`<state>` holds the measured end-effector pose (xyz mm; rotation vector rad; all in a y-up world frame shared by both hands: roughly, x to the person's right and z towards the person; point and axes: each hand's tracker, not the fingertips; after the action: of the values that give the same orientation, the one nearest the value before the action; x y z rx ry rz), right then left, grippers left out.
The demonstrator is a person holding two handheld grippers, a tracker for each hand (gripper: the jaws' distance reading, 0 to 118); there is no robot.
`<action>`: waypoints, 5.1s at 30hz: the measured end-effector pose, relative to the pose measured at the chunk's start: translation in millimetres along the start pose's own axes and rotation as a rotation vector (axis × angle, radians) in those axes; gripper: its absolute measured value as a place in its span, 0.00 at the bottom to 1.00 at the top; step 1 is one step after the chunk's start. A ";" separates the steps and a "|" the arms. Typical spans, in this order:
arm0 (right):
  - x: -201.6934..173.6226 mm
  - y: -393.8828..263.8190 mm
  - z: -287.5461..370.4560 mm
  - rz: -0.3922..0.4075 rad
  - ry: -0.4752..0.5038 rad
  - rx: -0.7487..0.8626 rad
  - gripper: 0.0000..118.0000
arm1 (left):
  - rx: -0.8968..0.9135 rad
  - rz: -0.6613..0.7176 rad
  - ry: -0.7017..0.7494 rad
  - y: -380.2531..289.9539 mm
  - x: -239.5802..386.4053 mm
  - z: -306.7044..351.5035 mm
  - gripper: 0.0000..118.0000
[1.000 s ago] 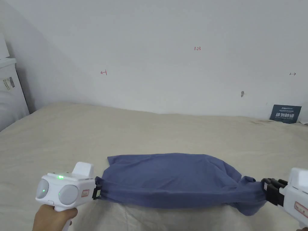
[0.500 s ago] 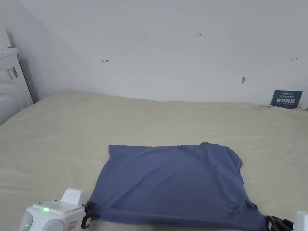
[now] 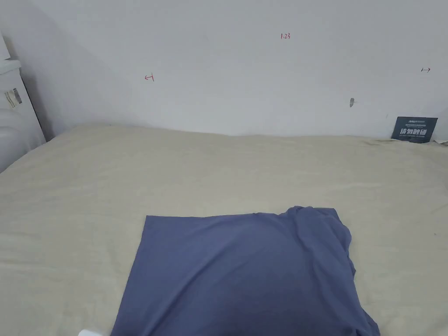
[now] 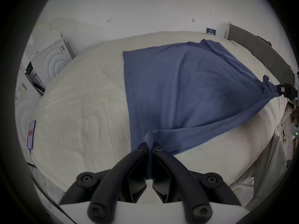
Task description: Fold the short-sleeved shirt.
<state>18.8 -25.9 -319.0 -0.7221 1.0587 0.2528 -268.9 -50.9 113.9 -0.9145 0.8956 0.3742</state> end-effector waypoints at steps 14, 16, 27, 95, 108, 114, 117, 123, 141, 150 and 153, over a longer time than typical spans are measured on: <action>2.8 -44.9 -39.6 -0.045 -0.068 -0.146 0.05 | -0.046 0.059 0.009 4.0 -7.3 -16.6 0.03; 1.5 -40.2 -36.6 -0.046 -0.068 -0.142 0.06 | -0.048 0.087 -0.005 3.8 -11.3 -14.5 0.12; -24.4 31.4 0.7 -0.002 -0.025 0.060 0.88 | 0.114 0.156 0.010 35.3 -4.2 30.3 0.98; -85.3 97.3 37.7 0.162 -0.138 0.487 0.00 | 0.074 0.256 -0.032 36.2 -6.7 26.1 0.00; -80.7 76.3 32.4 0.156 -0.135 0.407 0.00 | -0.018 0.250 0.014 -5.7 -14.2 15.1 0.84; -77.6 71.5 33.8 0.147 -0.135 0.392 0.00 | -0.078 0.214 0.054 -15.5 -17.0 -7.3 0.69; -75.7 70.3 34.9 0.145 -0.138 0.386 0.00 | -0.111 0.191 0.059 -10.7 -8.3 -4.0 0.44; -68.9 66.1 38.1 0.137 -0.145 0.366 0.00 | -0.104 0.197 0.034 -8.4 -4.0 -7.4 0.05; -25.8 11.8 -4.6 0.020 -0.078 -0.088 0.79 | -0.021 0.255 -0.027 2.3 -16.3 19.6 0.01; -31.7 -15.7 -29.2 0.071 -0.131 -0.187 0.79 | -0.014 0.256 -0.031 6.3 -12.0 15.6 0.01; -35.2 -21.0 -29.0 0.069 -0.130 -0.203 0.66 | -0.017 0.259 -0.032 3.6 -12.3 13.3 0.01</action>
<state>-7.9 -55.4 -288.3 -0.8398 0.9440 0.4656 -271.7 -37.1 125.8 -0.8069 0.9854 0.6177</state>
